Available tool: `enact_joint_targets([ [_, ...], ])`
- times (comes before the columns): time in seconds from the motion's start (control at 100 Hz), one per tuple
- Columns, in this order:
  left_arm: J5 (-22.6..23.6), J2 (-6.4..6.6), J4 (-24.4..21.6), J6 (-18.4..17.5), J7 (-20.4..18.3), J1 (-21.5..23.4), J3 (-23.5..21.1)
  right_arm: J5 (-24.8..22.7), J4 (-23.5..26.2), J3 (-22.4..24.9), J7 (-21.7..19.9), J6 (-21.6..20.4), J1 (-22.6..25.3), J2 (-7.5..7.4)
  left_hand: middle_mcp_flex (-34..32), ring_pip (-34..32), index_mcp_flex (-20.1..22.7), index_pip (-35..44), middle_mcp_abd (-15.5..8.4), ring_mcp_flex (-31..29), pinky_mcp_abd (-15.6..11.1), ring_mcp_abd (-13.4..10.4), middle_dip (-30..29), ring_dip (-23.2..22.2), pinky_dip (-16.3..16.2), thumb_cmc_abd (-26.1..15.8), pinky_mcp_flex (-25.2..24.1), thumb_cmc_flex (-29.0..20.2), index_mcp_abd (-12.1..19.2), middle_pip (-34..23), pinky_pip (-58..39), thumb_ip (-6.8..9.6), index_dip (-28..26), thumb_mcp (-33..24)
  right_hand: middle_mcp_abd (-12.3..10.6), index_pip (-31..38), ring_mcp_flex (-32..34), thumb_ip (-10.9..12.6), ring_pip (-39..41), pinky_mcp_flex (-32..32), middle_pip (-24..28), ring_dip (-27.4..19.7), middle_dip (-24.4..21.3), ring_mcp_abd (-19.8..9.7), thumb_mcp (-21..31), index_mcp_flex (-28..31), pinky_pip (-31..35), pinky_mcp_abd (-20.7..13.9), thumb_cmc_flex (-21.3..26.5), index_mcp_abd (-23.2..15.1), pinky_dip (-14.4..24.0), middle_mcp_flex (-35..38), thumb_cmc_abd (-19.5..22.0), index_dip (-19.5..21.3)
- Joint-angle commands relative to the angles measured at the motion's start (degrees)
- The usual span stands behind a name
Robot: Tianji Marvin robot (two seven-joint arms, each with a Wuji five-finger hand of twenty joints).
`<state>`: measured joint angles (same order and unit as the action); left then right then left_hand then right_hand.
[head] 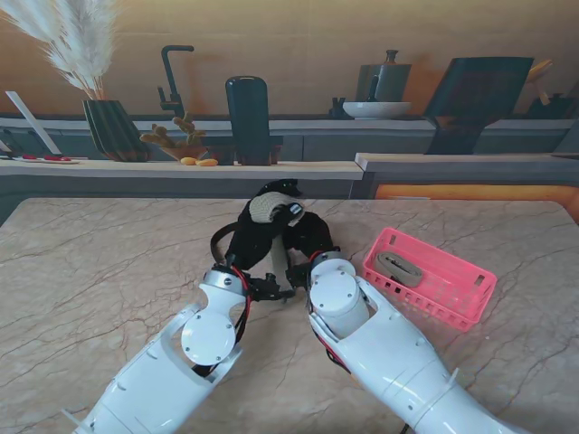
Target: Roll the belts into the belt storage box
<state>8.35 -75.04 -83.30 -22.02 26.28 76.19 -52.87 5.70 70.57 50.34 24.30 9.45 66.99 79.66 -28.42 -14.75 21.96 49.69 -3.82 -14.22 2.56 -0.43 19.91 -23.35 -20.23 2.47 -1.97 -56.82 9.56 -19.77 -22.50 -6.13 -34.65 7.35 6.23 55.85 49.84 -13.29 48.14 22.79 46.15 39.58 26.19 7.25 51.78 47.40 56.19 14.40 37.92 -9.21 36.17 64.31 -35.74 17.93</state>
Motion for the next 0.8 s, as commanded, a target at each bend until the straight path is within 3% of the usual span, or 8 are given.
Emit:
enact_joint_targets([
  [0.0,-0.14,0.09,-1.12,0.05,-0.51,1.21,0.12,0.29,-0.39,0.41,1.06,0.64,-0.99,0.96,0.70,0.99,4.80,-1.33,-1.20,-0.07,-0.75,-0.68,-0.90,0.78,-1.06,-10.98,-0.22,-0.40,4.52,1.66,1.04,0.35,-1.01,-3.48,0.47,4.98,0.07,-0.78,1.45,-0.36,1.64,-0.26,-0.67,-2.75,1.32,0.06,2.23,-1.37,1.93,-3.66,-1.10,-0.47,3.71,1.69],
  [0.23,-4.52,0.48,-2.63,0.53,-3.31,3.06,0.12,-0.14,-1.44,1.84,5.69,1.88,-2.31,2.13,-0.91,0.98,6.95,-2.19,-0.61,-1.17,-0.39,-0.12,-1.09,1.01,-1.75,-10.35,0.49,-0.74,3.62,2.23,0.10,0.40,-1.81,-3.54,-0.09,5.42,-0.30,-0.74,1.68,-0.16,2.40,-0.61,-0.91,-3.41,0.82,-1.03,2.95,-1.75,1.98,-4.45,-1.95,-1.26,4.52,2.43],
  [0.45,-7.59,0.62,-2.91,0.99,-5.02,3.91,0.10,-2.21,-0.46,4.11,9.37,1.76,-2.09,2.09,-2.08,1.15,8.49,-2.94,-0.30,-2.38,-0.63,0.34,-1.20,1.25,-1.73,-9.70,1.21,-1.05,2.85,2.90,-0.60,0.45,-2.23,-3.62,-0.54,5.89,-0.62,-0.74,1.80,-0.09,3.03,-0.93,-1.10,-3.90,0.40,-1.99,3.38,-2.00,1.88,-4.97,-2.68,-1.81,5.20,2.87],
  [0.79,-1.49,0.43,-0.80,1.90,-0.91,2.91,-1.92,-10.22,2.82,7.79,13.00,-1.47,2.04,0.06,-0.81,1.38,8.75,-4.01,-0.24,-2.22,-0.48,0.41,-1.26,1.29,-1.43,-9.71,1.37,-0.75,3.51,3.60,-1.20,0.49,-2.51,-3.57,-0.81,6.34,-1.10,-0.69,1.89,-0.43,3.56,-1.33,-1.39,-4.10,0.15,-2.80,3.75,-1.85,1.94,-5.29,-3.60,-2.48,5.86,3.12],
])
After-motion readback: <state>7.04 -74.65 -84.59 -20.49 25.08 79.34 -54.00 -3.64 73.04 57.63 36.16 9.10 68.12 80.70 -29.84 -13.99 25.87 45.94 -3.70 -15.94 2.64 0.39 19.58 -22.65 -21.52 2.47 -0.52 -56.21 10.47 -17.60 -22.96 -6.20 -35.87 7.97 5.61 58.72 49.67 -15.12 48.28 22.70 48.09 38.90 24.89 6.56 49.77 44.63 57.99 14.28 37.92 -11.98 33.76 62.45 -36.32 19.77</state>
